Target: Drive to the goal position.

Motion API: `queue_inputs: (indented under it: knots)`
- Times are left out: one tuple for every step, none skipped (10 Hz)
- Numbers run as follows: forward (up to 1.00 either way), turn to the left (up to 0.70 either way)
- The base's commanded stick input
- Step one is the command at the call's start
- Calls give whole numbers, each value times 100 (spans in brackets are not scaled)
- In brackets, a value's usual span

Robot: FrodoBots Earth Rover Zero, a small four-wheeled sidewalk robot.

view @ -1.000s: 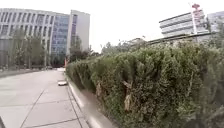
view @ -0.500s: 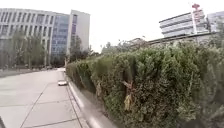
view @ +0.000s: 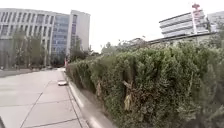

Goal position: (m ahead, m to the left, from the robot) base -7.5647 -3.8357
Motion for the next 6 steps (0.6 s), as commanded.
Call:
queue_inputs:
  knots:
    - [5,0]
    - [5,0]
    - [5,0]
    - [5,0]
    - [5,0]
    - [5,0]
